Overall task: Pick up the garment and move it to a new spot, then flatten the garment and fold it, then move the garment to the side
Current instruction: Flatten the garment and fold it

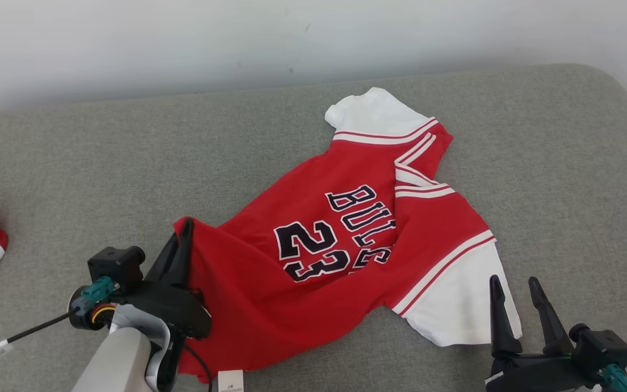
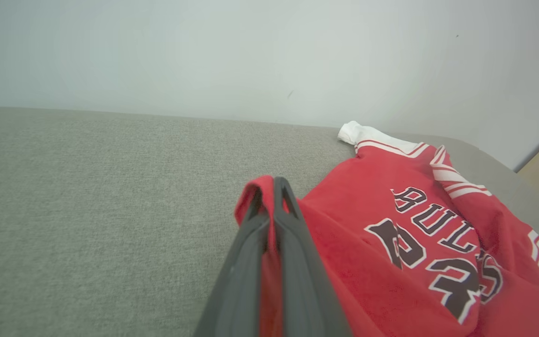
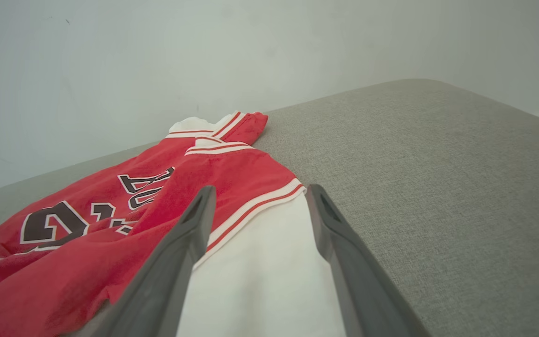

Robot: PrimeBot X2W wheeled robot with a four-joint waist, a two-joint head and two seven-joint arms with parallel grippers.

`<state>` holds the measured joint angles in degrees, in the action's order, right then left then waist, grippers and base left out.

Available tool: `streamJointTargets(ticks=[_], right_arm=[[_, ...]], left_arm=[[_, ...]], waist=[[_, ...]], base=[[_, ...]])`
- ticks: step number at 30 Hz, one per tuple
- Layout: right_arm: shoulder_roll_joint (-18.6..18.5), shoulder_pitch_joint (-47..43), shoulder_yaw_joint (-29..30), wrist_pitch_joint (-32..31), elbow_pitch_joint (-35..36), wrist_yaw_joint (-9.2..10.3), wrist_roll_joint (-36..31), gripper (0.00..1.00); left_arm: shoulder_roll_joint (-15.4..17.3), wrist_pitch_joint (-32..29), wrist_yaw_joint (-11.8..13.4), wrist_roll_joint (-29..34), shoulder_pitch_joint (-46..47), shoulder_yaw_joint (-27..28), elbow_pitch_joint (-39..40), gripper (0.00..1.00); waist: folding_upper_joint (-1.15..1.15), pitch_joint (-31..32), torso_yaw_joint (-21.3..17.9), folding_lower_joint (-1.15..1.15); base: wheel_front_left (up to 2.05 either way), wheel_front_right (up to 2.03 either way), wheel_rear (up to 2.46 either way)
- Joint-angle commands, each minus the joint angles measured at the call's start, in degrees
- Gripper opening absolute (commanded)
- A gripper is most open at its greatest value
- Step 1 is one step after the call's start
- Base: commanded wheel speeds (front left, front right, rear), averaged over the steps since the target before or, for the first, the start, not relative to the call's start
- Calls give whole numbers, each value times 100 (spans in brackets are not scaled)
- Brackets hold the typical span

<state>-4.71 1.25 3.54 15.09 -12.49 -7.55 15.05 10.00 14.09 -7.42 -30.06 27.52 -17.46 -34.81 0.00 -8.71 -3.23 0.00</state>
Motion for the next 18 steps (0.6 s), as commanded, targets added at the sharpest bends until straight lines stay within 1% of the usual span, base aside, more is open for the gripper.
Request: streamJointTargets(ticks=[1, 3, 4, 5, 6, 8, 11, 16, 17, 18], right_arm=[[2, 47, -18, 9, 4, 14, 17, 100], [-2, 48, -13, 9, -8, 14, 18, 100], [-3, 53, -7, 9, -9, 14, 16, 100], [0, 58, -6, 9, -10, 14, 14, 100], [2, 64, -4, 9, -10, 14, 11, 100], [5, 51, 23, 9, -22, 14, 1, 100], [20, -40, 89, 9, -41, 14, -13, 100], [41, -182, 129, 9, -80, 14, -10, 100], [44, -254, 162, 9, -107, 14, -11, 100], [43, -287, 187, 9, -127, 14, -1, 100]], left_arm=[[21, 47, 2, 94, 75, 1, -58, 0], [-38, 69, 2, 48, 135, 40, -228, 0], [-25, 74, 2, 78, 161, 31, -357, 5], [7, 84, 4, 179, 194, -20, -473, 37], [14, 96, 9, 204, 230, -40, -553, 100], [-10, 107, 83, 284, 233, 30, -649, 100], [-41, 111, 166, 412, 44, 268, -379, 100], [-198, 111, 147, 526, -557, 619, 222, 100], [-242, 112, 121, 592, -935, 683, 491, 100], [-257, 111, 115, 619, -1121, 710, 606, 100]], waist=[[0, -29, -39, 0], [0, -43, -58, 0], [0, -50, -64, 0], [0, -57, -69, 0], [0, -58, -70, 0], [0, -34, -49, 0], [0, 44, 43, 0], [0, 264, 212, 0], [0, 360, 273, 0], [0, 413, 309, 0]], base=[[0, 0, 0], [0, 0, 0], [0, 0, 0], [0, 0, 0], [0, 0, 0], [0, 0, 0], [0, 0, 0], [0, 0, 0], [0, 0, 0], [0, 0, 0]])
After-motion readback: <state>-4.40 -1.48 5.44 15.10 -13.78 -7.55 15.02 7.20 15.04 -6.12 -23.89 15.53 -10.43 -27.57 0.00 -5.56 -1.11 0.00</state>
